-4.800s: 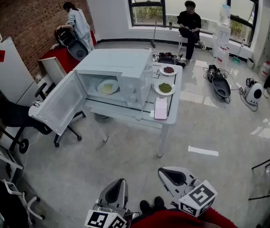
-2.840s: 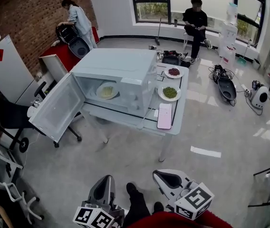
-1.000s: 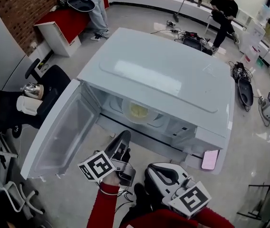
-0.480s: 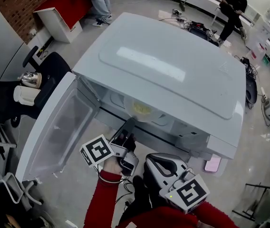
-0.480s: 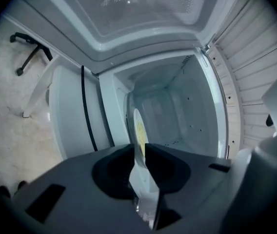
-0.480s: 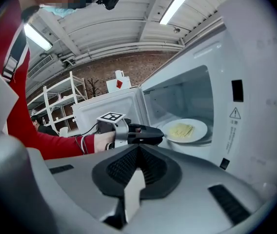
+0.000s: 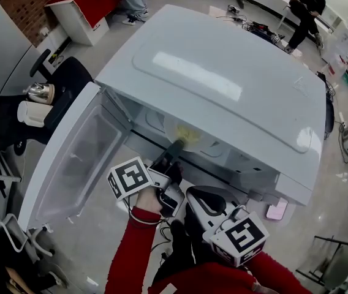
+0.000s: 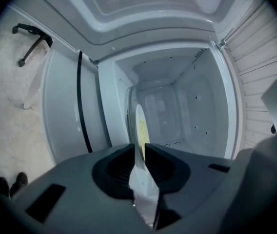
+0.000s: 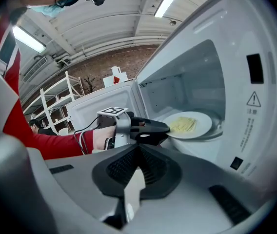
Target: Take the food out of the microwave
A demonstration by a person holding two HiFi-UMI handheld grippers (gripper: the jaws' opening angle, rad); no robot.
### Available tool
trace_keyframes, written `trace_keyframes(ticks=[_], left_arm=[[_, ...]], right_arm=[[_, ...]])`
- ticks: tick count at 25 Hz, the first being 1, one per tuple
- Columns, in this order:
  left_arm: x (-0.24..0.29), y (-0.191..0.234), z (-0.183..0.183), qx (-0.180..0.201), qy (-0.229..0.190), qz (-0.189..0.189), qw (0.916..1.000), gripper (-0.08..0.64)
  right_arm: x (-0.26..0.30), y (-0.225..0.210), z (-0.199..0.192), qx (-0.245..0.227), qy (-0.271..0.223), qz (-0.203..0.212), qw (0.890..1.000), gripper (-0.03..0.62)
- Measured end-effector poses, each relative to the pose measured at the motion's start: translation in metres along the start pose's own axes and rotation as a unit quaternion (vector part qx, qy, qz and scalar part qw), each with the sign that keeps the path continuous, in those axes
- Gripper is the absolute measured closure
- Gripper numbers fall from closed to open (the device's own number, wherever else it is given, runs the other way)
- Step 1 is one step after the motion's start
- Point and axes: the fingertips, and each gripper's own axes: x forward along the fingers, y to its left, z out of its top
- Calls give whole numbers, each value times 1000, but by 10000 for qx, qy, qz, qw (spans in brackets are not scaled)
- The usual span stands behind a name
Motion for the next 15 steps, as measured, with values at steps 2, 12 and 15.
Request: trace_keyframes(ticks=[2, 12, 15], left_arm=[[0, 2, 0, -18, 27, 34, 10000, 486], [2, -1, -4, -514, 38, 39, 9987, 520], [1, -2, -3, -680, -45, -49, 9977, 538]], right_arm=[[4, -1, -4, 245, 146, -42, 9996, 581], [3, -12, -8, 487, 356, -76, 9982, 581], [2, -12, -8, 487, 371, -86, 9981, 581]])
